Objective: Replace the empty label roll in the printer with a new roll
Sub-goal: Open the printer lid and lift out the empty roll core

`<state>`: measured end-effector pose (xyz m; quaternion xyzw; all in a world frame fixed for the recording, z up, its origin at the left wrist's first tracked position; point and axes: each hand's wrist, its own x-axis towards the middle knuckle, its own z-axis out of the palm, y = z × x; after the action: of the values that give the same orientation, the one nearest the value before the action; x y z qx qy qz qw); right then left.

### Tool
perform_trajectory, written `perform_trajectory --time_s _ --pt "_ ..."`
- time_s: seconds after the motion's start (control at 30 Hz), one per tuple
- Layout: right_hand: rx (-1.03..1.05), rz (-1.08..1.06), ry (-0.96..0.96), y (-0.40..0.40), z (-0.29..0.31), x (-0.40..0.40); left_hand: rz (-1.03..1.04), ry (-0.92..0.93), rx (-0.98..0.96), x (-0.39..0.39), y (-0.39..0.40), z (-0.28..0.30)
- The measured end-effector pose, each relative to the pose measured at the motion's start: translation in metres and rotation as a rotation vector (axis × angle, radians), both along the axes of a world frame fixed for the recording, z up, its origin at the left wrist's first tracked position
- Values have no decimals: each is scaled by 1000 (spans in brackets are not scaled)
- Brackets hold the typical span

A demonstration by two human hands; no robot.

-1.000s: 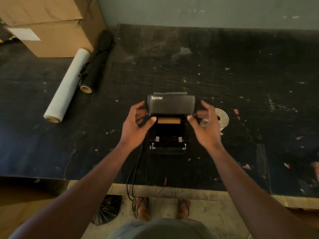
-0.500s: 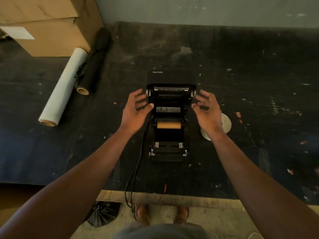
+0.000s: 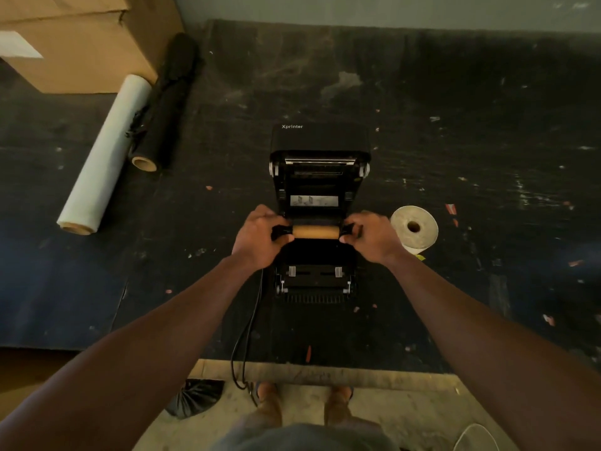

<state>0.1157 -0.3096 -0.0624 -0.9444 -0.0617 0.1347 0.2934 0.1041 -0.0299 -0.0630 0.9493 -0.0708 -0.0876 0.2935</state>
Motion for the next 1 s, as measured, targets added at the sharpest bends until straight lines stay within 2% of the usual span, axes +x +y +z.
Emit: perform_trajectory --time_s 0.07,0.13,0.3,0.37,0.47,0.67,0.73,0.87,1.0 --pt "56 -1 -15 -2 4 1 1 -34 -86 3 2 2" --pt "225 -36 24 -6 14 -1 71 -15 -266 7 4 10" --pt "722 -252 219 -14 45 -30 208 213 -747 -9 0 42" --pt "846 -329 273 -18 48 -56 255 286 -873 -30 -8 48" --pt "932 -475 346 -24 42 -101 312 343 -938 -69 -23 43" --pt "990 -746 454 -48 13 -176 398 463 -912 -135 -53 19" --pt "844 -838 401 -70 2 -186 419 467 -879 -145 -63 15" --pt "170 -721 149 -121 -27 -182 373 480 -839 -147 -86 13" --pt "-86 -591 95 -149 -50 -170 318 471 -795 -140 -112 16"
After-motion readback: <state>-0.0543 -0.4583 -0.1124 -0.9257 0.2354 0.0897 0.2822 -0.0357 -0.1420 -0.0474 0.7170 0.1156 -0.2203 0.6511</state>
